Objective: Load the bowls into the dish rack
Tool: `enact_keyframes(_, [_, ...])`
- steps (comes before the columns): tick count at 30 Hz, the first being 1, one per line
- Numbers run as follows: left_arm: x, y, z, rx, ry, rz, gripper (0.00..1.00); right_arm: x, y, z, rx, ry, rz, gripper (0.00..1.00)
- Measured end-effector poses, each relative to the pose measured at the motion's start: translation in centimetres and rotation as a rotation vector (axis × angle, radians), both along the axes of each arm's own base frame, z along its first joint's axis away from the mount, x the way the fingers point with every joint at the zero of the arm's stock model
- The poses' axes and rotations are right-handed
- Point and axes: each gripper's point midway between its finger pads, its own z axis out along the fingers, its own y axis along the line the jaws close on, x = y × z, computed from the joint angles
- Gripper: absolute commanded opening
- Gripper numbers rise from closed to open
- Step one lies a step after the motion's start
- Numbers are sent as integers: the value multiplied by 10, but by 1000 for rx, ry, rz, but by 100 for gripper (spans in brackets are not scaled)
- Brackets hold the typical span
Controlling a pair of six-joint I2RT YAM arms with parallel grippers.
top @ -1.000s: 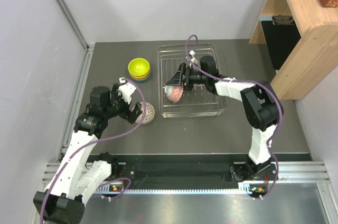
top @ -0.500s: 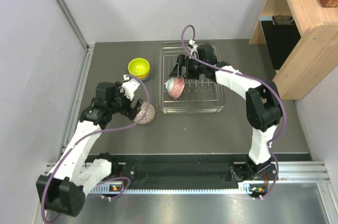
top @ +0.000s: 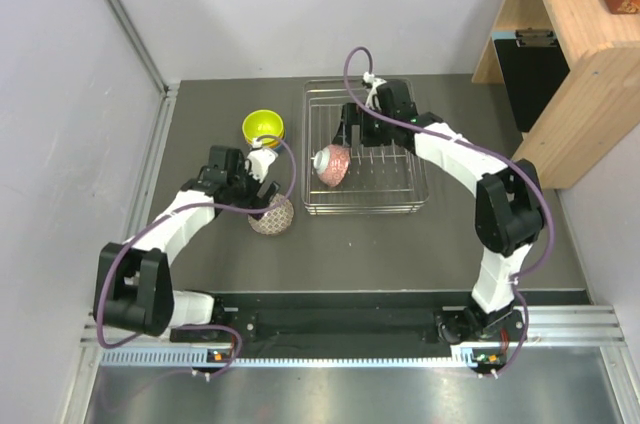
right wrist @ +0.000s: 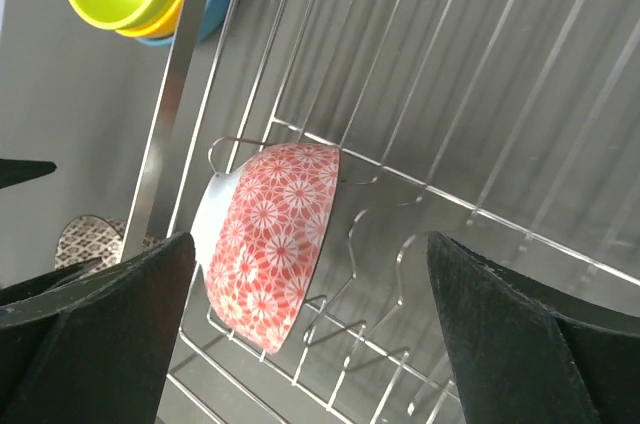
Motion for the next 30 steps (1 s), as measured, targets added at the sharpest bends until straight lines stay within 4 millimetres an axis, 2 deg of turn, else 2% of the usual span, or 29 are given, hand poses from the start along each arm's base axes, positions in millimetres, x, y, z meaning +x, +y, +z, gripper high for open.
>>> enact_keyframes(3, [2,0,-7,5,20,-1,87,2,-8,16,-26,-47,-15,96])
enact_keyframes(9, [0,-5,-11,-7,35,-29,61,12,-18,67,-53,-190,-36,97])
enact_keyframes(12, [-2,-8,-16,-17,56,-53,58,16,-22,90,-63,-252,-40,99])
enact_keyframes(18, [-12,-15,-31,-37,126,-101,40,19,-33,122,-103,-351,-49,100])
enact_keyframes(22, [-13,-17,-34,-46,138,-117,18,13,-39,140,-121,-410,-28,100])
enact_keyframes(23, [-12,-18,-35,-48,142,-123,9,10,-40,147,-121,-435,-16,99])
enact_keyframes(25, [-11,-22,-32,-72,145,-131,2,4,-41,159,-121,-476,11,100])
enact_keyframes(30, [-11,-31,-23,-107,153,-168,0,-16,-35,182,-125,-582,157,100])
